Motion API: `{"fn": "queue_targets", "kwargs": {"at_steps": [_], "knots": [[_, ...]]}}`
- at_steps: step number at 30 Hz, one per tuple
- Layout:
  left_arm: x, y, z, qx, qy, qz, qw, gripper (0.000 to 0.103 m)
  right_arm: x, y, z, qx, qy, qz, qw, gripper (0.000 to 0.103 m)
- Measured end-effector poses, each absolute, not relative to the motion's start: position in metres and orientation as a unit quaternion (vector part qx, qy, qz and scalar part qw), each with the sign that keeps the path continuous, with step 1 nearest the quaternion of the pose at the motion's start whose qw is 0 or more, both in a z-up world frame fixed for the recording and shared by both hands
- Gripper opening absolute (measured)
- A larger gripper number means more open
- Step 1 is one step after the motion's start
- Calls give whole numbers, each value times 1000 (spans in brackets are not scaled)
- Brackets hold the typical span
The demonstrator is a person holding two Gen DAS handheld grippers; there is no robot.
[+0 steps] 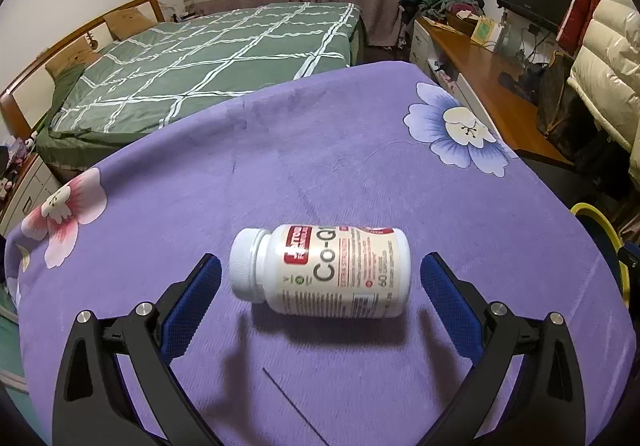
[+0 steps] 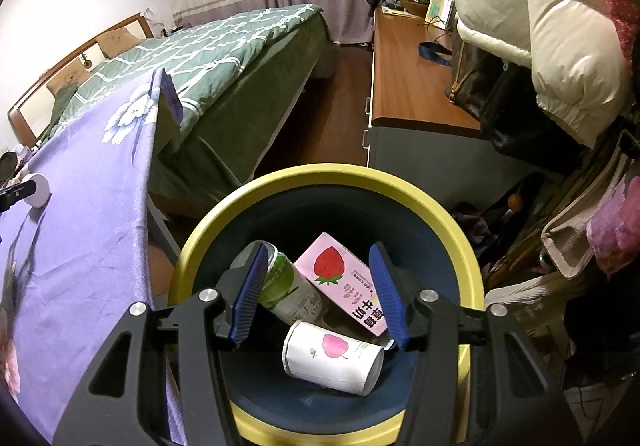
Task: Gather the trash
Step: 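Grasp the white red-labeled supplement bottle with the left gripper and lift it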
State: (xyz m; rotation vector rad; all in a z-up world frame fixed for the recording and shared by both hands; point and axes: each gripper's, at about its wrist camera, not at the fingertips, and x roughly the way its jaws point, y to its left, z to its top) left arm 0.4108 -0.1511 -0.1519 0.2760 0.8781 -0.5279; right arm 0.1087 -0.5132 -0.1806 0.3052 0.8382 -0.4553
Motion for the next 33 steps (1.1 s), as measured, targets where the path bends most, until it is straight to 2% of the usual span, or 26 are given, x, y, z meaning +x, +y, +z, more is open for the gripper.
{"fn": "queue_targets", "kwargs": {"at_steps": [6,7,9,20,33], "knots": [[414,-153,-155,130,421,-255,861,97,111,-512,-182,146,405,-216,877,51],[414,-154,-155,131,421,-255,861,95,111,-512,-182,146,405,-215,877,51],[412,-156,-154,137,421,-251,861,83,110,-511,-182,146,404,-214,877,51],[364,-180,-122,141,398,-278,863,83,100,-514,-176,146,396,-209,882,51],[265,-306,-99,163,391,-392,816,83,63,-536,-167,138,383,-218,887,54]]}}
